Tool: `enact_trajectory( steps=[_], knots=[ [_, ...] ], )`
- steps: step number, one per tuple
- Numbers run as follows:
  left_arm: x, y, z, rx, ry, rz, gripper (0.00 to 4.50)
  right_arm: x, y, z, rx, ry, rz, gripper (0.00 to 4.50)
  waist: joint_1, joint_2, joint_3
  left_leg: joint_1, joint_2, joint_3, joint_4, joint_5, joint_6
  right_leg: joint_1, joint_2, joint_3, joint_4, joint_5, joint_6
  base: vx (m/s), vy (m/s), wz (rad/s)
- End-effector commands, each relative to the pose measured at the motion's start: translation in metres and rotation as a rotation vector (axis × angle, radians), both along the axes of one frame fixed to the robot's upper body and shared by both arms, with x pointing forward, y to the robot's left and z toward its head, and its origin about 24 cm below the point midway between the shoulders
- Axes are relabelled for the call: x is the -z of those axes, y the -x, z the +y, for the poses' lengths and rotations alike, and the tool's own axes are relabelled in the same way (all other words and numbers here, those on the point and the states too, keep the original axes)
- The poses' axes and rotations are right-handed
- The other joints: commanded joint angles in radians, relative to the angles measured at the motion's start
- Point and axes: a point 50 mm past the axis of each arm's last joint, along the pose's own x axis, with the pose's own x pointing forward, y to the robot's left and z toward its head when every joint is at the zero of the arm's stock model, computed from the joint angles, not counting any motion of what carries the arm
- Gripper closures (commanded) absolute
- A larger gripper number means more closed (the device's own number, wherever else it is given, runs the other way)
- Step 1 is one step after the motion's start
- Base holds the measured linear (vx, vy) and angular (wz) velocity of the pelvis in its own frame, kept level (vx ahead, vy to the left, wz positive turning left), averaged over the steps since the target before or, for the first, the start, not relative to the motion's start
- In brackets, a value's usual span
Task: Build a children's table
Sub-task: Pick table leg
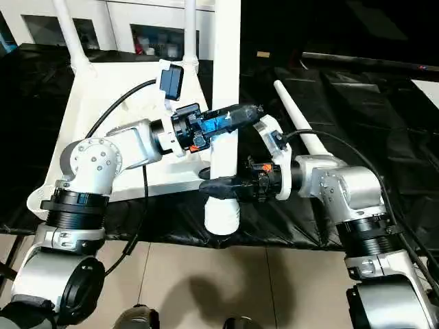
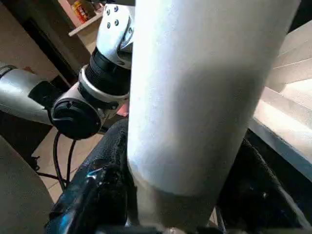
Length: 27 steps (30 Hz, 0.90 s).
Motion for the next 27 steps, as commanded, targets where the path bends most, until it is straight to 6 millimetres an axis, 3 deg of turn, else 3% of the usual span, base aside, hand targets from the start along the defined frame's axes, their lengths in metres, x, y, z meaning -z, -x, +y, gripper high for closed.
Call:
enact_trajectory(
  steps=[1,2,6,7,8,11,20,23,27],
  knots=[
    [-0.012,0.002,-0.003,-0.003,0.038,-0.052,2.29,0.001,0.002,-0.001,0.024,0.013,-0.015,2.52,0.004,-0.014,-0.101,0.025,0.021,-0.005,-0.064,-0.183,0.018,0.058,-0.076,0.037,-0.081,-0.354,-0.156,0.000,0.000,0.00],
    [-0.013,-0.002,-0.003,-0.030,0.044,-0.036,1.94,0.001,0.002,-0.001,0.036,0.011,-0.022,2.54,0.004,-0.015,-0.101,0.025,0.021,-0.004,-0.064,-0.181,0.018,0.058,-0.075,0.037,-0.080,-0.346,-0.159,0.000,0.000,0.00],
    [-0.014,-0.011,0.001,-0.177,-0.023,-0.069,1.69,0.000,-0.001,0.001,0.112,0.016,-0.067,2.57,0.003,-0.015,-0.102,0.026,0.022,-0.006,-0.065,-0.187,0.013,0.058,-0.074,0.035,-0.080,-0.336,-0.158,0.000,0.000,0.00],
    [-0.012,-0.016,0.002,-0.253,-0.069,-0.062,1.62,0.000,-0.003,0.001,0.159,0.030,-0.095,2.57,0.003,-0.009,-0.103,0.026,0.024,-0.008,-0.066,-0.187,0.006,0.058,-0.076,0.036,-0.078,-0.336,-0.151,0.000,0.000,0.00],
    [-0.007,-0.025,0.004,-0.416,-0.204,-0.084,1.58,0.001,-0.008,0.004,0.259,0.078,-0.165,2.57,0.001,-0.009,-0.102,0.026,0.023,-0.007,-0.066,-0.190,0.004,0.056,-0.074,0.036,-0.080,-0.338,-0.148,0.000,0.000,0.00],
    [0.000,-0.029,0.008,-0.537,-0.335,-0.093,1.58,0.000,-0.016,0.009,0.395,0.116,-0.212,2.57,-0.004,-0.011,-0.100,0.029,0.022,-0.008,-0.068,-0.202,-0.016,0.052,-0.075,0.037,-0.082,-0.372,-0.125,0.000,0.000,0.00],
    [0.011,-0.028,-0.003,-0.750,-0.359,0.035,1.58,-0.007,-0.021,0.031,0.642,0.093,-0.233,2.59,-0.005,-0.009,-0.102,0.028,0.022,-0.007,-0.069,-0.201,-0.011,0.053,-0.072,0.037,-0.083,-0.338,-0.133,0.000,0.000,0.00],
    [0.016,-0.029,-0.005,-0.863,-0.370,0.043,1.92,-0.008,-0.016,0.045,0.709,0.072,-0.239,2.59,-0.008,-0.006,-0.103,0.025,0.020,-0.008,-0.071,-0.207,-0.013,0.053,-0.070,0.037,-0.085,-0.329,-0.117,0.000,0.000,0.00],
    [0.013,-0.030,-0.003,-0.918,-0.353,0.002,2.31,-0.010,-0.013,0.050,0.736,0.059,-0.240,2.59,-0.011,-0.006,-0.102,0.027,0.018,-0.009,-0.073,-0.229,-0.019,0.051,-0.071,0.037,-0.090,-0.362,-0.091,0.000,0.000,0.00]
  ],
)
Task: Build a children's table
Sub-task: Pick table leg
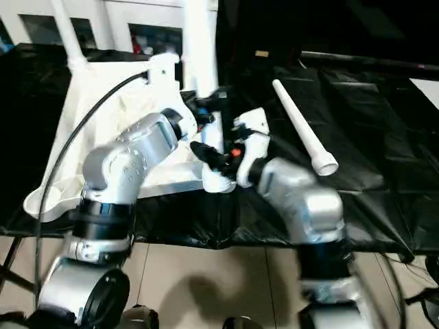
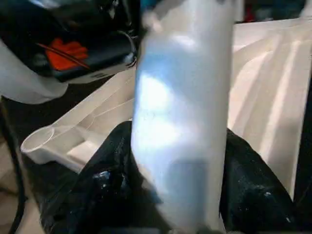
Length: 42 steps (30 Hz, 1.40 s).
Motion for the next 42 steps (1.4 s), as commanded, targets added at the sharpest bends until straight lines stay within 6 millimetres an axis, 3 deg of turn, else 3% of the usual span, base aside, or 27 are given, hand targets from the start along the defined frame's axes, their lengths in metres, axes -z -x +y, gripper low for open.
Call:
enact_trajectory(
  steps=[1,5,6,12,18,23,32,42],
  knots=[
    [0.003,-0.002,-0.001,-0.030,-0.012,0.005,2.31,-0.024,0.007,0.009,-0.047,-0.035,-0.108,2.59,-0.004,-0.005,-0.100,0.029,0.017,-0.008,-0.073,-0.237,-0.020,0.050,-0.071,0.037,-0.091,-0.374,-0.087,0.000,0.000,0.00],
    [-0.003,-0.001,-0.002,0.012,0.027,-0.019,2.50,-0.024,0.010,0.011,-0.056,-0.050,-0.106,2.59,-0.006,-0.005,-0.098,0.029,0.017,-0.008,-0.074,-0.248,-0.022,0.048,-0.071,0.037,-0.091,-0.381,-0.079,0.000,0.000,0.00],
    [-0.005,0.000,-0.003,0.047,0.037,-0.029,2.52,-0.024,0.009,0.009,-0.056,-0.055,-0.099,2.04,-0.007,-0.006,-0.098,0.027,0.016,-0.008,-0.074,-0.248,-0.021,0.049,-0.070,0.037,-0.092,-0.384,-0.078,0.000,0.000,0.00],
    [-0.009,0.002,-0.006,0.133,0.055,-0.070,2.59,-0.025,0.007,-0.003,-0.096,-0.063,-0.078,1.68,-0.011,-0.007,-0.097,0.027,0.013,-0.007,-0.071,-0.249,-0.012,0.049,-0.070,0.035,-0.099,-0.422,-0.052,0.000,0.000,0.00],
    [-0.016,0.004,-0.008,0.260,0.059,-0.119,2.62,-0.028,0.009,-0.029,-0.285,-0.049,-0.016,1.20,-0.007,-0.010,-0.099,0.023,0.015,-0.006,-0.068,-0.217,0.005,0.057,-0.071,0.036,-0.092,-0.380,-0.077,0.000,0.000,0.00],
    [-0.019,0.007,-0.009,0.357,0.087,-0.116,2.62,-0.031,0.014,-0.043,-0.452,-0.032,0.030,1.18,0.000,-0.014,-0.100,0.023,0.016,-0.002,-0.063,-0.189,0.022,0.058,-0.071,0.037,-0.086,-0.343,-0.119,0.000,0.000,0.00],
    [-0.020,0.018,-0.014,0.500,0.115,-0.104,2.62,-0.033,0.013,-0.050,-0.592,-0.022,0.084,1.18,0.002,-0.018,-0.101,0.025,0.020,-0.003,-0.060,-0.187,0.028,0.059,-0.073,0.034,-0.082,-0.346,-0.152,0.000,0.000,0.00],
    [-0.028,0.024,-0.017,0.581,0.180,-0.107,2.62,-0.028,0.011,-0.053,-0.639,-0.026,0.132,1.18,0.009,-0.018,-0.101,0.025,0.020,-0.003,-0.060,-0.186,0.028,0.059,-0.073,0.034,-0.082,-0.350,-0.152,0.000,0.000,0.00]
  ],
)
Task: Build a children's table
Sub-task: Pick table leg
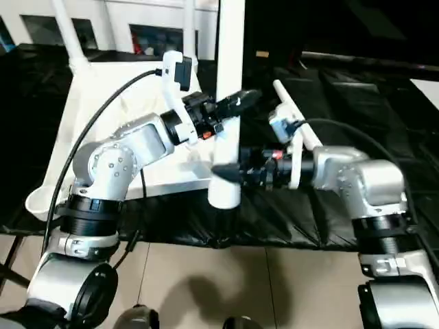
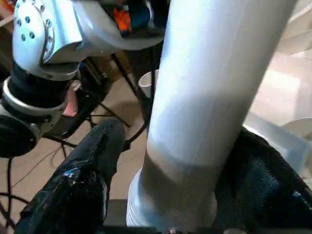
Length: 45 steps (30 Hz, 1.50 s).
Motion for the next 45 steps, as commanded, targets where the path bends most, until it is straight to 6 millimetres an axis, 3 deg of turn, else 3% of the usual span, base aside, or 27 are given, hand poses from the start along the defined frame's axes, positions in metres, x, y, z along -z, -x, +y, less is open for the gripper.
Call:
enact_trajectory(
  steps=[1,2,5,12,17,18,19,24,28,33,38,40,45],
  knots=[
    [-0.015,0.005,-0.006,0.045,0.023,-0.049,2.62,-0.005,0.001,0.007,-0.065,-0.026,-0.005,1.18,0.001,-0.018,-0.101,0.024,0.020,-0.003,-0.060,-0.186,0.028,0.058,-0.073,0.034,-0.083,-0.351,-0.153,0.000,0.000,0.00],
    [-0.015,0.006,-0.006,0.056,0.025,-0.049,2.62,-0.005,0.001,0.007,-0.069,-0.027,-0.002,1.45,0.001,-0.019,-0.101,0.025,0.020,-0.003,-0.060,-0.190,0.028,0.057,-0.072,0.034,-0.083,-0.355,-0.153,0.000,0.000,0.00],
    [-0.015,0.009,-0.007,0.076,0.028,-0.046,2.62,-0.004,0.000,0.007,-0.078,-0.031,0.008,1.57,0.001,-0.018,-0.101,0.025,0.021,-0.004,-0.060,-0.187,0.027,0.056,-0.073,0.034,-0.082,-0.350,-0.158,0.000,0.000,0.00],
    [-0.015,0.013,-0.007,0.112,0.029,-0.044,2.62,-0.002,-0.001,0.009,-0.092,-0.043,0.024,2.34,0.001,-0.021,-0.100,0.024,0.021,-0.003,-0.061,-0.183,0.025,0.058,-0.072,0.034,-0.082,-0.358,-0.145,0.000,0.000,0.00],
    [-0.016,0.010,-0.007,0.073,0.029,-0.049,2.64,-0.002,0.000,0.010,-0.100,-0.048,0.029,2.57,0.001,-0.020,-0.100,0.024,0.020,-0.003,-0.060,-0.183,0.024,0.057,-0.072,0.034,-0.083,-0.367,-0.140,0.000,0.000,0.00],
    [-0.016,0.010,-0.007,0.071,0.030,-0.049,2.08,-0.002,0.000,0.010,-0.100,-0.048,0.029,2.57,0.001,-0.021,-0.100,0.024,0.020,-0.003,-0.060,-0.183,0.025,0.057,-0.072,0.034,-0.084,-0.368,-0.139,0.000,0.000,0.00],
    [-0.016,0.010,-0.007,0.071,0.032,-0.048,1.94,-0.002,0.000,0.010,-0.101,-0.048,0.029,2.58,0.001,-0.021,-0.100,0.024,0.020,-0.003,-0.060,-0.182,0.024,0.057,-0.072,0.034,-0.083,-0.368,-0.138,0.000,0.000,0.00],
    [-0.022,0.004,-0.004,0.017,0.041,-0.053,1.50,-0.001,0.001,0.011,-0.107,-0.047,0.027,2.58,0.001,-0.020,-0.101,0.024,0.021,-0.004,-0.060,-0.182,0.024,0.058,-0.072,0.034,-0.082,-0.357,-0.141,0.000,0.000,0.00],
    [-0.024,0.000,-0.002,-0.020,0.034,-0.071,1.42,0.000,0.001,0.011,-0.109,-0.047,0.026,2.59,0.002,-0.018,-0.100,0.024,0.019,-0.004,-0.060,-0.185,0.026,0.057,-0.071,0.033,-0.086,-0.371,-0.130,0.000,0.000,0.00],
    [-0.023,0.002,-0.005,-0.002,0.034,-0.064,2.02,-0.001,0.000,0.012,-0.106,-0.047,0.016,2.59,0.002,-0.019,-0.101,0.024,0.020,-0.004,-0.060,-0.181,0.025,0.057,-0.072,0.034,-0.083,-0.357,-0.140,0.000,0.000,0.00],
    [-0.020,0.003,-0.005,0.011,0.036,-0.047,2.32,-0.002,-0.001,0.012,-0.094,-0.042,-0.010,2.59,0.002,-0.020,-0.101,0.024,0.020,-0.004,-0.060,-0.182,0.024,0.058,-0.072,0.034,-0.082,-0.354,-0.145,0.000,0.000,0.00],
    [-0.020,0.004,-0.005,0.027,0.040,-0.047,2.55,-0.003,-0.003,0.011,-0.081,-0.037,-0.022,2.03,0.003,-0.019,-0.101,0.024,0.020,-0.003,-0.060,-0.181,0.024,0.057,-0.072,0.034,-0.083,-0.356,-0.145,0.000,0.000,0.00],
    [-0.022,0.004,-0.005,0.035,0.049,-0.058,2.67,-0.004,-0.005,0.009,-0.080,-0.040,-0.007,1.68,0.002,-0.019,-0.101,0.025,0.020,-0.003,-0.059,-0.184,0.026,0.057,-0.071,0.034,-0.083,-0.355,-0.146,0.000,0.000,0.00]
  ],
)
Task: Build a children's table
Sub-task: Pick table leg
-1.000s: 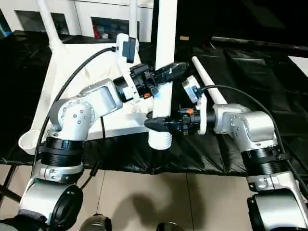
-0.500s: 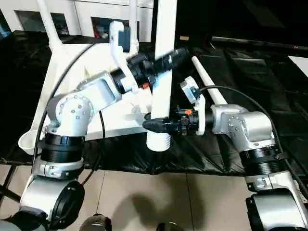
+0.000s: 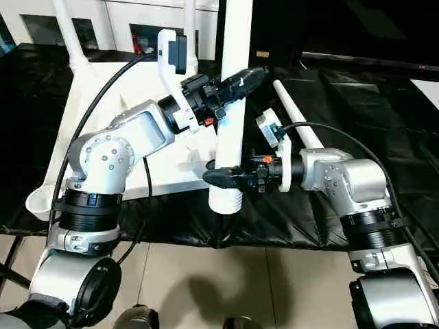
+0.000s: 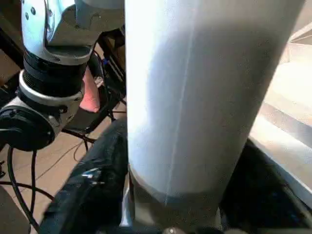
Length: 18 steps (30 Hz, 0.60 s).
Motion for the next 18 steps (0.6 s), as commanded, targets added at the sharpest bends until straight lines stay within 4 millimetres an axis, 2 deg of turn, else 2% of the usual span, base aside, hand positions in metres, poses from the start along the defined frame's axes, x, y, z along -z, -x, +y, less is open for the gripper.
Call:
enact_trajectory(
  steps=[1,13,16,18],
  knots=[
    [-0.0001,0.0011,-0.0028,0.018,-0.012,-0.003,2.69,-0.0084,-0.0023,-0.0016,-0.003,-0.006,-0.034,1.47,0.001,-0.018,-0.100,0.024,0.019,-0.003,-0.060,-0.187,0.026,0.058,-0.072,0.033,-0.084,-0.363,-0.144,0.000,0.000,0.00],
    [-0.0053,0.0089,-0.0047,0.068,0.009,-0.069,2.70,-0.0086,-0.0069,-0.0031,-0.013,-0.006,-0.011,1.40,0.001,-0.023,-0.101,0.023,0.020,-0.003,-0.059,-0.175,0.028,0.059,-0.073,0.034,-0.079,-0.349,-0.154,0.000,0.000,0.00],
    [-0.0057,0.0096,-0.0046,0.074,0.010,-0.072,2.70,-0.0064,-0.0073,-0.0009,-0.018,-0.007,0.001,1.40,0.001,-0.022,-0.102,0.023,0.021,-0.003,-0.059,-0.173,0.028,0.058,-0.072,0.035,-0.080,-0.344,-0.154,0.000,0.000,0.00],
    [-0.0057,0.0094,-0.0046,0.074,0.009,-0.072,2.70,-0.0055,-0.0072,0.0005,-0.024,-0.010,0.008,1.69,0.002,-0.021,-0.101,0.024,0.021,-0.003,-0.060,-0.176,0.028,0.058,-0.072,0.035,-0.079,-0.342,-0.154,0.000,0.000,0.00]
  ],
)
